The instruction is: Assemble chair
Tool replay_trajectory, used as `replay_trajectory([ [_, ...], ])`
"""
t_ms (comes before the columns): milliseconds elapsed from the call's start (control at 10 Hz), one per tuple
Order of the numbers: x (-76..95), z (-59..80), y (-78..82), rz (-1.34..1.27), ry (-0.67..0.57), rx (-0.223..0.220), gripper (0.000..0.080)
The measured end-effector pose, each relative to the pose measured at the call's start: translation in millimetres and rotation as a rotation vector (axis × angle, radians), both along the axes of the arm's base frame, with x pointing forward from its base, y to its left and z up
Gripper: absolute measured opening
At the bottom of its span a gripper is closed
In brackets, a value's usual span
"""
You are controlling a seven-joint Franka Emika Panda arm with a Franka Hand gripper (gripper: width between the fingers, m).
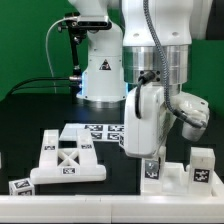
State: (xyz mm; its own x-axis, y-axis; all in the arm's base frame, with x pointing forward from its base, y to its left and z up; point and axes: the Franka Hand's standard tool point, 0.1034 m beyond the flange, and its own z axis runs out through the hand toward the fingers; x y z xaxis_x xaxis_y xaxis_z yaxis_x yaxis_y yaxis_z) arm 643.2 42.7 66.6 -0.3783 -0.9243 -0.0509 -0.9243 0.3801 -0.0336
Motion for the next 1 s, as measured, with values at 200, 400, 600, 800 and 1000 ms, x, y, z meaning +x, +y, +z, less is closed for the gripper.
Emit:
replay_trajectory([
  [200,-0.7,0.1,-0.7,0.004,0.004,-0.001,0.0288],
  [400,-0.5,0.5,0.6,0.015,0.003,-0.001,0.0435],
  [600,-0.4,19.1,10.7,0.097,-0.018,0.01,0.0599],
  [800,-5.5,31.1,18.5,0.122,-0.009,0.014,0.0645],
  [1000,-5.7,28.3,18.3,0.124,-0.009,0.013,0.0649],
])
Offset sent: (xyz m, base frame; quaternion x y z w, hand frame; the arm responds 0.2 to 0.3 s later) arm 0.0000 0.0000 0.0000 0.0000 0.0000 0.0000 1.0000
